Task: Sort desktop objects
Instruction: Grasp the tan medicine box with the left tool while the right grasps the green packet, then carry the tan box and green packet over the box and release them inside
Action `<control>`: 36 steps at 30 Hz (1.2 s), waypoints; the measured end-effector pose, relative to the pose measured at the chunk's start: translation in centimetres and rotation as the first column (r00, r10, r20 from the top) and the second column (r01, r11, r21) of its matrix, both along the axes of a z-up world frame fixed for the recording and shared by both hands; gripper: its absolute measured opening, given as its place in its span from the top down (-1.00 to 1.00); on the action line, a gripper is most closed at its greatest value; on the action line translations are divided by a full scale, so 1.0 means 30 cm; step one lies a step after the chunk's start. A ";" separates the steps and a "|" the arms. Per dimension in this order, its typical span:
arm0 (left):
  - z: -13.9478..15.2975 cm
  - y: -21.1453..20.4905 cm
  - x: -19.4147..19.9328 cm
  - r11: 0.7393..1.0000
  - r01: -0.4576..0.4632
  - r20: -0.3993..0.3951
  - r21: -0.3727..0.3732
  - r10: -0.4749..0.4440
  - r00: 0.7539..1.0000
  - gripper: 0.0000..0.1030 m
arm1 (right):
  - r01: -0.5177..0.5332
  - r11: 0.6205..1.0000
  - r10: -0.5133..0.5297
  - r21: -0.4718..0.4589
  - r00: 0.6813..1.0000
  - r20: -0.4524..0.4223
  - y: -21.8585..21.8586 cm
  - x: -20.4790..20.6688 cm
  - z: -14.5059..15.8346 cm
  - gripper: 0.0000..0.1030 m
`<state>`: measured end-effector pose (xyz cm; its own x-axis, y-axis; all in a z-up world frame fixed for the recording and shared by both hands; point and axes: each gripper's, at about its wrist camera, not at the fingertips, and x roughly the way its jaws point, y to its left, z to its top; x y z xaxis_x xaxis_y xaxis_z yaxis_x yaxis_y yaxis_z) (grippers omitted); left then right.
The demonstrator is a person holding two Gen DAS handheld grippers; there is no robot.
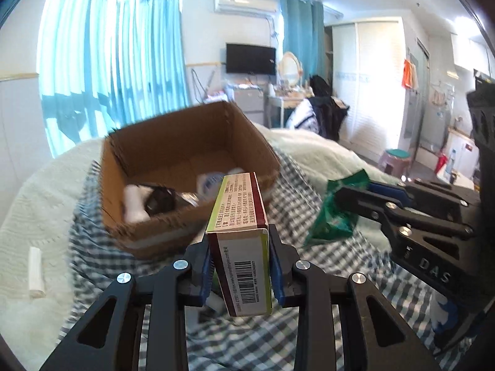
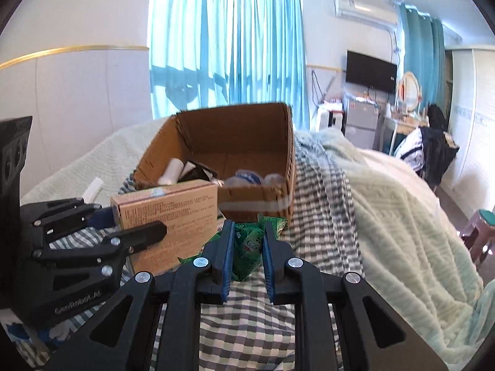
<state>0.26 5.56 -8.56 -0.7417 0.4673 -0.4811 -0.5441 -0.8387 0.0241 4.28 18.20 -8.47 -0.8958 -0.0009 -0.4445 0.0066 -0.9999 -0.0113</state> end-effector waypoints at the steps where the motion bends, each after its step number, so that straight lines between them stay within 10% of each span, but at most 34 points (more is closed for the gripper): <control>1: 0.014 -0.010 -0.004 1.000 -0.009 -0.010 0.008 0.009 1.000 0.41 | -0.001 1.000 0.001 0.001 1.000 -0.015 -0.004 0.005 0.014 0.69; 17: 0.295 -0.135 -0.045 0.976 -0.193 -0.235 0.105 0.213 0.948 0.41 | -0.036 0.999 0.032 -0.017 0.981 -0.192 -0.028 0.012 0.235 0.68; 36: 0.401 -0.156 -0.242 0.963 -0.218 -0.293 0.156 0.256 0.921 0.41 | -0.077 0.997 0.068 -0.017 0.949 -0.309 -0.005 -0.182 0.391 0.68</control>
